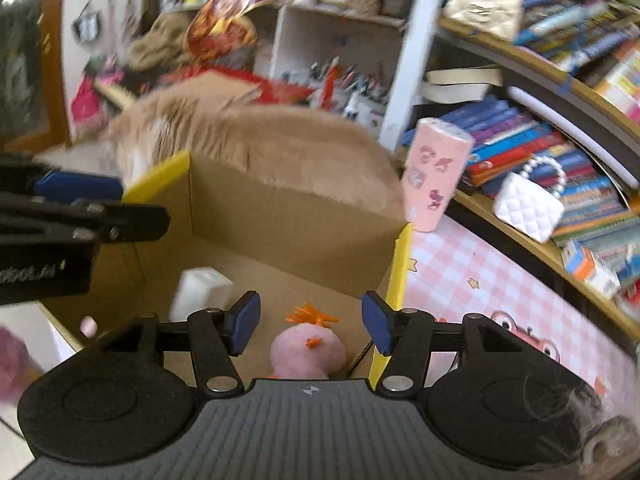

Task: Organize objects
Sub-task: 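Open the left gripper to drop the cube while the right gripper releases the chick into the box, then withdraw both tools from the box back toward the remaining toys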

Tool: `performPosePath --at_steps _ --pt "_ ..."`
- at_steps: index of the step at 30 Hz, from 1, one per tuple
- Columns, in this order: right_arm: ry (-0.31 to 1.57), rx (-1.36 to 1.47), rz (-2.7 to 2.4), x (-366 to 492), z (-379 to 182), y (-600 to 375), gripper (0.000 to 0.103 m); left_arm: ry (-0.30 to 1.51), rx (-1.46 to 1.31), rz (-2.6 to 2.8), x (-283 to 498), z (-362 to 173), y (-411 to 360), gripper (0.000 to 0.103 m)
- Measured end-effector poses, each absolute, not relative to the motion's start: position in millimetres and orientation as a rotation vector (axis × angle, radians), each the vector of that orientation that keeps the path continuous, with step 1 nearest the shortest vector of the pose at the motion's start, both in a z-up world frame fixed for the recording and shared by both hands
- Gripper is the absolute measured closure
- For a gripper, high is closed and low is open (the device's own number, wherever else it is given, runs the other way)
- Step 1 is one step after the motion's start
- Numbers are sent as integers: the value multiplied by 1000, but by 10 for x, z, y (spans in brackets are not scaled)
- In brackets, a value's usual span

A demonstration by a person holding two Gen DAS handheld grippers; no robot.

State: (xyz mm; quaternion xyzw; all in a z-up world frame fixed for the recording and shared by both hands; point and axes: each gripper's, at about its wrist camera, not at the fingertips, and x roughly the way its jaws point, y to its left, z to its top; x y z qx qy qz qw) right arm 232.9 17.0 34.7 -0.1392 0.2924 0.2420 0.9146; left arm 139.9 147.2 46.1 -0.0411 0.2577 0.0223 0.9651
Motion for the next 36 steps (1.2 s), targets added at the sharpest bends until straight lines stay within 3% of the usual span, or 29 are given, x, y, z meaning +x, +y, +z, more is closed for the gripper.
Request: performPosePath --at_steps 9,21,23,27,36 --pt "535 -170 400 1629 521 2 50 494 -140 65 863 523 1608 46" --pt "601 -103 296 881 283 -17 49 585 -151 105 252 265 1707 41" --pt "619 -99 279 767 231 -22 48 595 -146 108 160 228 1698 37" --pt "656 -92 248 578 137 -44 44 596 -126 141 -21 171 1656 18" --pt "666 -85 177 138 -28 -139 40 636 -107 136 -284 43 1553 16"
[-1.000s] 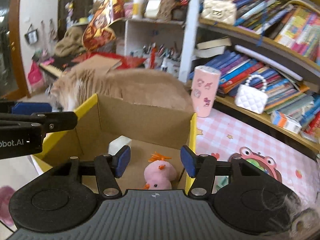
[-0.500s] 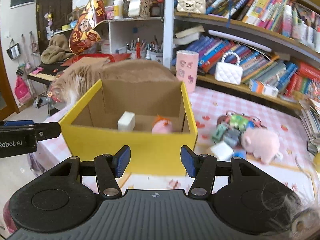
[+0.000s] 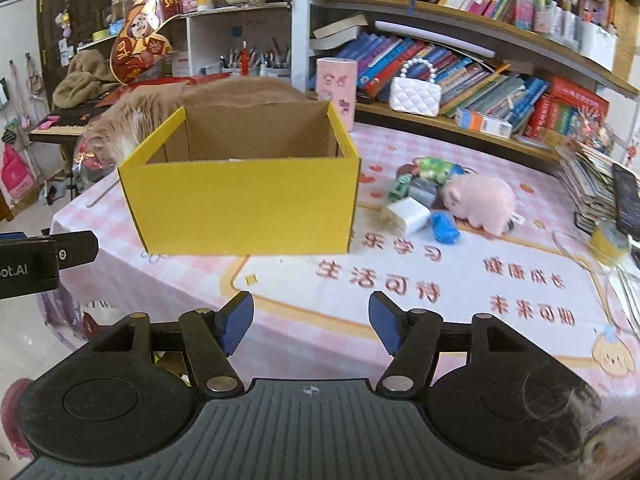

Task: Organize objects
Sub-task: 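Withdraw both tools from the box back toward the remaining toys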

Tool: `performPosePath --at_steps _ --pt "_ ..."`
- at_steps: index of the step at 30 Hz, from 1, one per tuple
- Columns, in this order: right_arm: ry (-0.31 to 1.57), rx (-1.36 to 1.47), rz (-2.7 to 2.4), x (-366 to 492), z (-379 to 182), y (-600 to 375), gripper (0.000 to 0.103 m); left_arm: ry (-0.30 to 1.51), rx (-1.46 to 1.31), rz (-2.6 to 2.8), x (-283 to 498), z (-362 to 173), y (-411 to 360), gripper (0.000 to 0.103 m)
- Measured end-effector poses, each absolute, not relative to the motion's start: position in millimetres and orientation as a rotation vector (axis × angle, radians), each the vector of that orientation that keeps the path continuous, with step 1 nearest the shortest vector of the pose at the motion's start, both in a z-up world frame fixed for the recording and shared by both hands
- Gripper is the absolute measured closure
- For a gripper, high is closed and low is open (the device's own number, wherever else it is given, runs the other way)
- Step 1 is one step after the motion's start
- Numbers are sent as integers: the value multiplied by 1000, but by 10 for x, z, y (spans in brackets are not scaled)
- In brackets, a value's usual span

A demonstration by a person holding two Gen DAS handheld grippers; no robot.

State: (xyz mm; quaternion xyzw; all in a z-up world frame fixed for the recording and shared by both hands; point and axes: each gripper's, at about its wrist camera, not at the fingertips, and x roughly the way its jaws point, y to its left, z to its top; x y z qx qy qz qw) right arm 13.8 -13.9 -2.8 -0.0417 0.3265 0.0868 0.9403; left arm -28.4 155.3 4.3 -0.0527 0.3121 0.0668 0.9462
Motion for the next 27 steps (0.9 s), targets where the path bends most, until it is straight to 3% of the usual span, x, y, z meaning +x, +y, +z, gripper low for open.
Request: performPosePath --at_steps 9,27 --pt "686 -64 113 -122 -78 -275 32 705 -63 53 -424 -133 1307 14" --pt "764 63 -166 -264 -179 -908 28 760 10 -128 -232 -216 800 13"
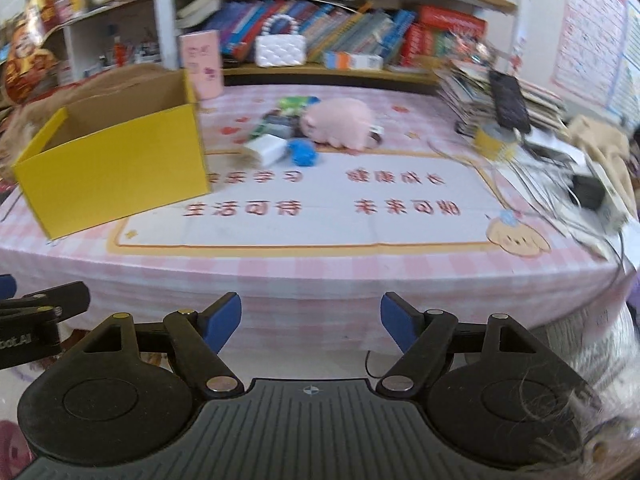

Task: Organize objects
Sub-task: 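Withdraw both tools from the box back toward the remaining toys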

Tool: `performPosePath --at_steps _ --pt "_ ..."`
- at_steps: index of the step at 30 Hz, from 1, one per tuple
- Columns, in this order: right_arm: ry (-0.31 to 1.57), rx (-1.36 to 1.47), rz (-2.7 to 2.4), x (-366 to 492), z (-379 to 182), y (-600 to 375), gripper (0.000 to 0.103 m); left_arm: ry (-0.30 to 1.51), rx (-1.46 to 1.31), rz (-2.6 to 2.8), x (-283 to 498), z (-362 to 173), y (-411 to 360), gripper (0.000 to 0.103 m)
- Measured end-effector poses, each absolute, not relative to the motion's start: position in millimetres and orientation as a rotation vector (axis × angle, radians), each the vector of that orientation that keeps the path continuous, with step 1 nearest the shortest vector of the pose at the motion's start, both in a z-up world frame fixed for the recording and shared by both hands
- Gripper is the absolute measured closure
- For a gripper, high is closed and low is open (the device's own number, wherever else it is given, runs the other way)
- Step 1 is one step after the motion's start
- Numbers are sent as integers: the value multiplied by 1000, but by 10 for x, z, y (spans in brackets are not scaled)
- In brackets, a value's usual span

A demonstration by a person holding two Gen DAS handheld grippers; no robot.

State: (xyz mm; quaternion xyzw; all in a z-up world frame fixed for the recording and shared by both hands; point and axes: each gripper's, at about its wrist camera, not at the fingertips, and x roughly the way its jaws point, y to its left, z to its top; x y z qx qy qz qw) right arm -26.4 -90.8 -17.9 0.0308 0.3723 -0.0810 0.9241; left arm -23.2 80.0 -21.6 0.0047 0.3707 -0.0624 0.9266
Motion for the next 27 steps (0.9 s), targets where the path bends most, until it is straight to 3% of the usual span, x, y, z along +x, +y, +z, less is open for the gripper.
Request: performPosePath --at_steps 27 --pt "814 28 -189 527 -222 -1791 27 839 18 -201 652 -335 -158 13"
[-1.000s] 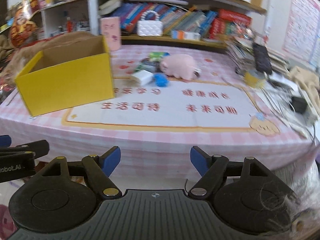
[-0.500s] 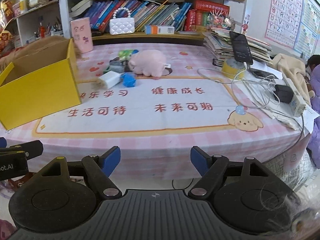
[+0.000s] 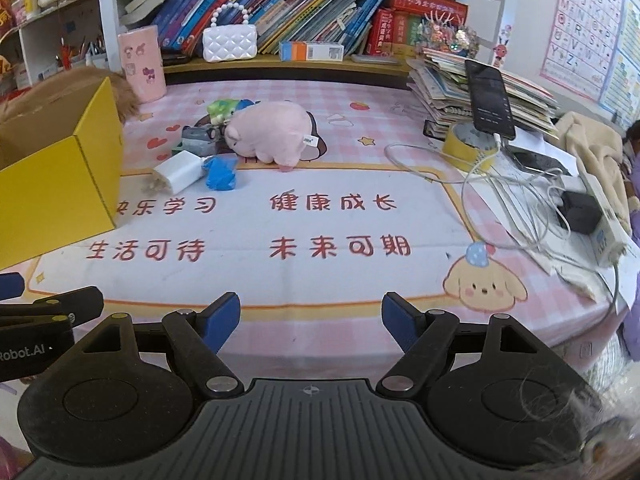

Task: Organize objects
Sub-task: 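Withdraw both tools from the box back toward the remaining toys, then grasp the white charger plug with the left gripper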

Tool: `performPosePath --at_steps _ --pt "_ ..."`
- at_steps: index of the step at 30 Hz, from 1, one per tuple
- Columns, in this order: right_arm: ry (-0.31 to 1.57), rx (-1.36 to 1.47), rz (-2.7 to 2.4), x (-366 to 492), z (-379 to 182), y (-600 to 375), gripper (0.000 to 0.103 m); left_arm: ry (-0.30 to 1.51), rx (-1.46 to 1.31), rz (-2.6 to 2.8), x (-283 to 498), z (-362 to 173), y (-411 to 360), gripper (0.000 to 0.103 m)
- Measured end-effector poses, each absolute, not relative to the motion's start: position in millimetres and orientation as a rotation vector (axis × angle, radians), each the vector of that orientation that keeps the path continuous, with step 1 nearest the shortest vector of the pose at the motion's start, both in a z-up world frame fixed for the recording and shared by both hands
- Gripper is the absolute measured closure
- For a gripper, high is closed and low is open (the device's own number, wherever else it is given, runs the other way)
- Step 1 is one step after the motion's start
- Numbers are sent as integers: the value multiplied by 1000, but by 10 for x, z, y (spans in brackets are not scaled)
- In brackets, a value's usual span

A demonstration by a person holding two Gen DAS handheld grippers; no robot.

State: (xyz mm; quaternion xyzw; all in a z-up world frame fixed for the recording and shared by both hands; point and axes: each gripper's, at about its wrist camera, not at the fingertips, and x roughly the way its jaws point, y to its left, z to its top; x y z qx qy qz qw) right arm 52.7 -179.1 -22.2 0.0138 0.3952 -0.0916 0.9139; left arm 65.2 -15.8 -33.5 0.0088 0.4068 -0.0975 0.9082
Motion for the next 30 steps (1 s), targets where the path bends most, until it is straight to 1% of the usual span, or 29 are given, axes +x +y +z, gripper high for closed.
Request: performPosePath --at_steps 11,16,18,20,21,22,24,26,30 --pt "843 18 -131 954 -299 -2123 27 862 12 -166 1034 -408 -517 13" --pt "825 49 -99 1146 -294 -2286 27 845 -4 -138 1207 -383 -613 13" --pt "806 68 -85 1220 -277 -2359 28 828 -10 -106 1280 -370 -665 15" --pt "784 79 -77 1284 -259 -2418 30 817 -18 -85 1356 -366 -721 19" --pt "775 81 -74 1313 -252 -2439 30 813 -21 -80 1391 -361 -750 27" --pt "764 84 -69 1344 -244 -2468 31 811 -21 -76 1430 -356 -785 37" --pt "749 87 -57 1402 -231 -2517 42 808 -13 -67 1493 -358 -837 50" --pt "743 92 -44 1469 -231 -2565 46 803 -9 -47 1580 -371 -887 52" --pt "734 96 -30 1632 -245 -2641 47 796 -4 4 1773 -422 -953 53"
